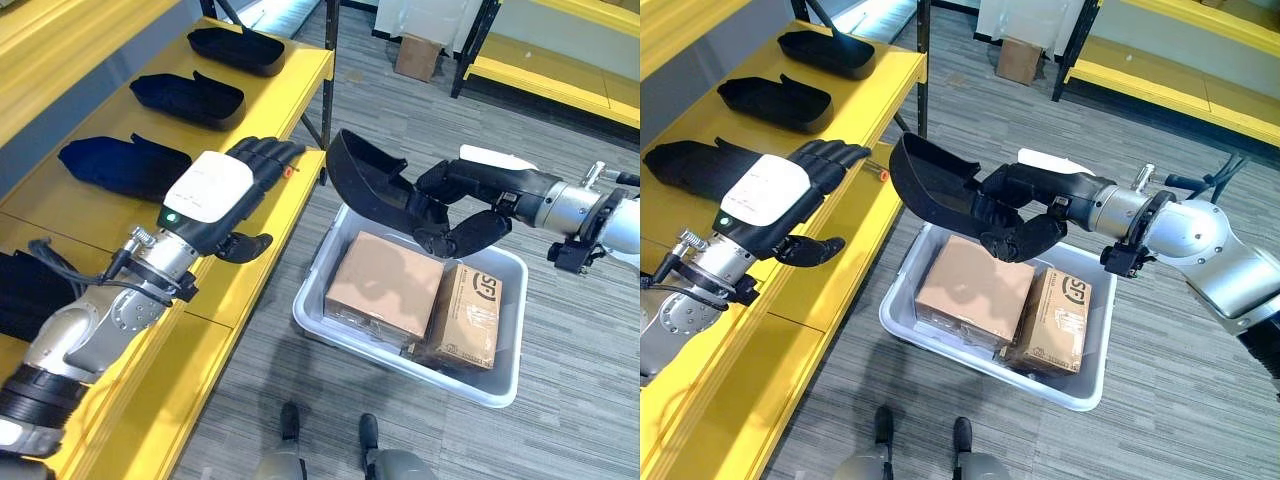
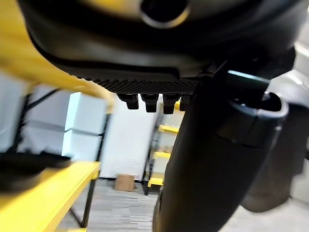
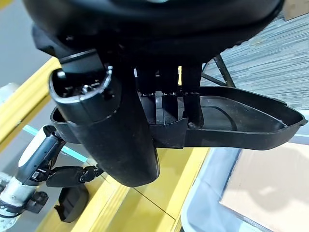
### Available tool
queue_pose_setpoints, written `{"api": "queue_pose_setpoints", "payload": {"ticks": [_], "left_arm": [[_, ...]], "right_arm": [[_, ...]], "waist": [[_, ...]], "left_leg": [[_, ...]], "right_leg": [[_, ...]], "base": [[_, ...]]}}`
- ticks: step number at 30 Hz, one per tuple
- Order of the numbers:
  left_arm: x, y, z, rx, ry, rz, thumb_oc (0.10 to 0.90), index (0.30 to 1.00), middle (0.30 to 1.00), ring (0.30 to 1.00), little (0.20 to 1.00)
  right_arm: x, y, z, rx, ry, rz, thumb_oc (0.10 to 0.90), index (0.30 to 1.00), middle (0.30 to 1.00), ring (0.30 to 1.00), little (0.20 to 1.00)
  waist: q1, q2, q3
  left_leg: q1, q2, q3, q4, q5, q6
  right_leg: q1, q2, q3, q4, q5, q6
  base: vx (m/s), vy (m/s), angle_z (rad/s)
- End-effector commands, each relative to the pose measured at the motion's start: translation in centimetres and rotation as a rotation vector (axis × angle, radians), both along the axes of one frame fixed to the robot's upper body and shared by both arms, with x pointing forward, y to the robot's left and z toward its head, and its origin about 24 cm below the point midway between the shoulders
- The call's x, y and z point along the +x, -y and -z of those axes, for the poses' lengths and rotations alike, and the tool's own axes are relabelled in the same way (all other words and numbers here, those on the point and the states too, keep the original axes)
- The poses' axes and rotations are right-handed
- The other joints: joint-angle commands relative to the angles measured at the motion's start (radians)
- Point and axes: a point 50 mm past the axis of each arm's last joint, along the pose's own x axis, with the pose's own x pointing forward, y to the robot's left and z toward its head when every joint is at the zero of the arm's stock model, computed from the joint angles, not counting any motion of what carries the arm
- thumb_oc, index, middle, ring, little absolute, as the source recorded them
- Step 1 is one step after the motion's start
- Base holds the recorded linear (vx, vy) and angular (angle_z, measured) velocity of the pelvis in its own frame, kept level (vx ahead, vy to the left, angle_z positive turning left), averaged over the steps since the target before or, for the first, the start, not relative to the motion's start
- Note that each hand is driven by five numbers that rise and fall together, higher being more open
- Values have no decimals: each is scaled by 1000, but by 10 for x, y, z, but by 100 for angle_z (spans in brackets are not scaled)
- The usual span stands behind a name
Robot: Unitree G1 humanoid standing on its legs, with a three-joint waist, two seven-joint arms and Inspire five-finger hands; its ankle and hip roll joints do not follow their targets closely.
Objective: Move parts from the plastic box to the shelf.
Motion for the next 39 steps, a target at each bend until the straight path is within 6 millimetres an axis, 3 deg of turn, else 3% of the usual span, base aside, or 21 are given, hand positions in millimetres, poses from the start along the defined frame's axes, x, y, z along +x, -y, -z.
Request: {"api": "queue_pose_setpoints", "payload": {"ticks": [1, 5, 13, 21, 29, 39], "left_arm": [[-6, 5, -5, 28, 93, 62, 900, 1000, 1000, 1000, 1000], [-3, 13, -17, 98, 155, 93, 900, 1000, 1000, 1000, 1000], [-1, 37, -20, 216, 194, 187, 900, 1000, 1000, 1000, 1000], [0, 47, -26, 265, 250, 223, 900, 1000, 1000, 1000, 1000], [-8, 39, -32, 242, 310, 200, 900, 1000, 1000, 1000, 1000], [-27, 20, -48, 251, 416, 145, 900, 1000, 1000, 1000, 1000]], "right_arm": [[3, -14, 1, 140, 20, -77, 400, 300, 300, 300, 300], [6, -18, 6, 167, 24, -83, 400, 300, 300, 300, 300], [8, -26, 11, 216, 21, -108, 400, 300, 300, 300, 300], [7, -29, 14, 254, 32, -117, 400, 300, 300, 300, 300], [6, -25, 19, 269, 35, -101, 400, 300, 300, 300, 300], [5, -1, 30, 261, 35, -4, 400, 300, 300, 300, 300]], "waist": [[1, -27, -276], [-7, -20, -285], [-19, -15, -299], [-21, -15, -306], [-15, -18, -307], [1, -20, -309]], "left_leg": [[48, 109, 47, -10, -62, -90], [59, 110, 48, -10, -65, -89], [66, 110, 49, -10, -70, -87], [68, 108, 50, -10, -73, -85], [71, 107, 51, -10, -78, -83], [73, 104, 46, -10, -83, -81]], "right_leg": [[14, -86, 8, 24, -1, 112], [21, -83, 12, 24, -6, 111], [27, -82, 15, 20, -7, 111], [30, -83, 18, 17, -7, 112], [30, -82, 22, 13, -7, 111], [39, -85, 18, 5, -9, 110]], "base": [[19, -6, -3], [21, -5, -10], [6, 0, -2], [2, 0, 0], [0, 0, 0], [0, 0, 0]]}}
